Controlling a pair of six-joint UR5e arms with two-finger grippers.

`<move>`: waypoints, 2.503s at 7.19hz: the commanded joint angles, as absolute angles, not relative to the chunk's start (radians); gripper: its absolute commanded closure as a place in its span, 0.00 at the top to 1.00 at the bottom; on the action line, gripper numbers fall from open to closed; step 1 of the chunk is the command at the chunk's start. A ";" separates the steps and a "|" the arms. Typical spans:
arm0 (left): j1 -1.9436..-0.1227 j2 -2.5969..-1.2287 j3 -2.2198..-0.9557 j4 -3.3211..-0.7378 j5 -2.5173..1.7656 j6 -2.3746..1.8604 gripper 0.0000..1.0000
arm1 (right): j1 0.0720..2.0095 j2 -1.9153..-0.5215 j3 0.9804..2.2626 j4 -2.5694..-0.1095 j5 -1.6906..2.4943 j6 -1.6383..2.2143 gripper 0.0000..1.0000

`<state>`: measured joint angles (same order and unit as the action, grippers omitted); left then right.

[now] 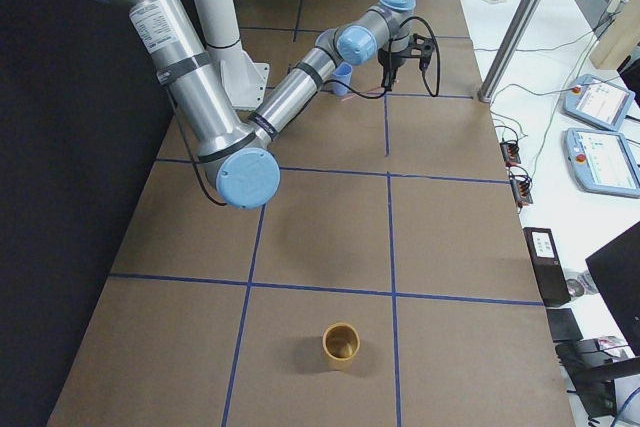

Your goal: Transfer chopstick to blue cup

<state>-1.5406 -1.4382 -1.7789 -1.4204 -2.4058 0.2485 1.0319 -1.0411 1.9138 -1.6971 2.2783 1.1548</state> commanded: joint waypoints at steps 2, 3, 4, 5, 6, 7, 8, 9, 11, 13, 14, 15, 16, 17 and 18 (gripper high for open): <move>-1.542 -1.437 -1.778 -1.420 -2.405 0.249 1.00 | 0.823 -0.823 1.908 -1.868 2.061 1.459 0.00; -1.542 -1.437 -1.779 -1.420 -2.405 0.249 1.00 | 0.775 -0.801 1.904 -1.870 1.990 1.538 0.00; -1.542 -1.437 -1.779 -1.420 -2.405 0.249 1.00 | 0.732 -0.784 1.898 -1.874 1.923 1.593 0.00; -1.542 -1.437 -1.781 -1.420 -2.405 0.249 1.00 | 0.715 -0.753 1.866 -1.876 1.883 1.633 0.00; -1.542 -1.437 -1.782 -1.420 -2.404 0.249 1.00 | 0.698 -0.714 1.803 -1.881 1.850 1.666 0.00; -1.542 -1.434 -1.781 -1.420 -2.404 0.249 1.00 | 0.666 -0.703 1.787 -1.881 1.797 1.684 0.00; -1.542 -1.434 -1.781 -1.420 -2.405 0.249 1.00 | 0.644 -0.709 1.784 -1.881 1.781 1.689 0.00; -1.542 -1.434 -1.779 -1.420 -2.404 0.249 1.00 | 0.615 -0.712 1.783 -1.887 1.748 1.689 0.00; -1.542 -1.434 -1.778 -1.420 -2.404 0.249 1.00 | 0.572 -0.722 1.781 -1.891 1.706 1.690 0.00; -1.542 -1.434 -1.778 -1.420 -2.405 0.249 1.00 | 0.545 -0.732 1.781 -1.888 1.677 1.690 0.04; -1.542 -1.436 -1.776 -1.420 -2.405 0.249 1.00 | 0.538 -0.732 1.779 -1.882 1.677 1.690 0.13; -1.542 -1.436 -1.776 -1.420 -2.405 0.249 1.00 | 0.535 -0.732 1.769 -1.878 1.677 1.690 0.51; -1.542 -1.436 -1.776 -1.420 -2.405 0.249 1.00 | 0.537 -0.732 1.766 -1.876 1.678 1.684 1.00; -1.542 -1.436 -1.776 -1.420 -2.405 0.249 1.00 | 0.537 -0.729 1.767 -1.876 1.681 1.672 1.00; -1.540 -1.436 -1.776 -1.420 -2.405 0.249 1.00 | 0.538 -0.727 1.772 -1.876 1.686 1.664 1.00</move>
<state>-1.5414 -1.4358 -1.7764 -1.4205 -2.4053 0.2485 0.5375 -0.7293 1.7686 -1.8766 1.6811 1.6752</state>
